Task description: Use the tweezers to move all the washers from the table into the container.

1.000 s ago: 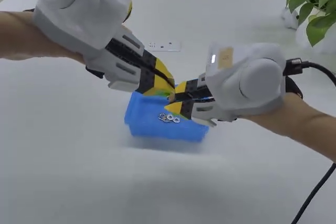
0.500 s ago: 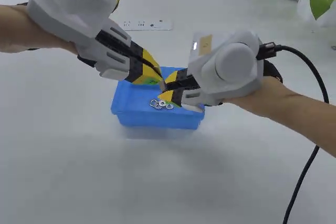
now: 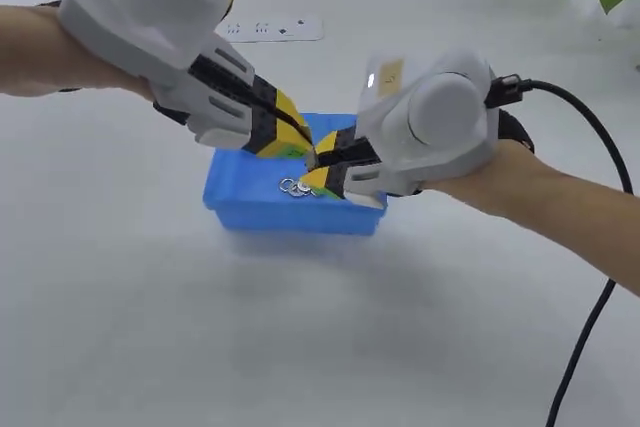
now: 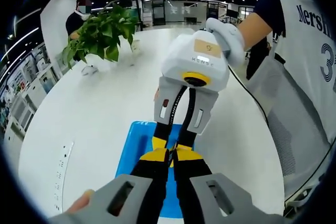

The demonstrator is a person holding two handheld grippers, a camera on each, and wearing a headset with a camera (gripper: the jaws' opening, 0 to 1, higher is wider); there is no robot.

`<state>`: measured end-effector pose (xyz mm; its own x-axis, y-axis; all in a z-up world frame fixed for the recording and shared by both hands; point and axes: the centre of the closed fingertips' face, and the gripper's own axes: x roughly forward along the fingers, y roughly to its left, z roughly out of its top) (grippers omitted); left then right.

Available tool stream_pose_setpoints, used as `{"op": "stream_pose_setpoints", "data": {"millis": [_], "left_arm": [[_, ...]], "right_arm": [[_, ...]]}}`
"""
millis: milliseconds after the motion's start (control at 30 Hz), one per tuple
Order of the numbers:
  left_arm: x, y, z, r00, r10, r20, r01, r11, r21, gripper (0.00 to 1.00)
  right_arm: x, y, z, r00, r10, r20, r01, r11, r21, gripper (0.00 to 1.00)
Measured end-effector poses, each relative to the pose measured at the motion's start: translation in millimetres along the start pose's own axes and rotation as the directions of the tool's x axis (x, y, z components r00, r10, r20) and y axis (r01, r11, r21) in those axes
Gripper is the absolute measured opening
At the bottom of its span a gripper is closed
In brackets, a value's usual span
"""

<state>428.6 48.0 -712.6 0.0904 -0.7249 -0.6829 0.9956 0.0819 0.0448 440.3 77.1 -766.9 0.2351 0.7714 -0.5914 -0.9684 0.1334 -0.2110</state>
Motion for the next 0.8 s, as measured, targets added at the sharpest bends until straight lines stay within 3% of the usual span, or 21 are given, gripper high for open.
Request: {"op": "stream_pose_setpoints", "data": {"millis": [133, 533, 800], "left_arm": [[1.6, -0.6, -2.5, 0.9999, 0.0, -0.011, 0.0, 1.0, 0.0, 0.07], [-7.8, -0.1, 2.9, 0.9997, 0.024, -0.006, -0.024, 0.999, 0.022, 0.06], [-22.2, -6.2, 13.9, 0.9989, 0.047, 0.006, -0.047, 0.998, 0.03, 0.06]], "right_arm": [[0.6, 1.5, -2.6, 0.9999, 0.006, -0.015, -0.006, 1.0, -0.006, 0.1], [-3.0, -0.8, 5.9, 0.9999, 0.002, 0.013, -0.003, 0.999, 0.035, 0.11], [-17.1, 1.8, 19.5, 0.9996, -0.01, 0.026, 0.01, 1.0, 0.013, 0.11]]}}
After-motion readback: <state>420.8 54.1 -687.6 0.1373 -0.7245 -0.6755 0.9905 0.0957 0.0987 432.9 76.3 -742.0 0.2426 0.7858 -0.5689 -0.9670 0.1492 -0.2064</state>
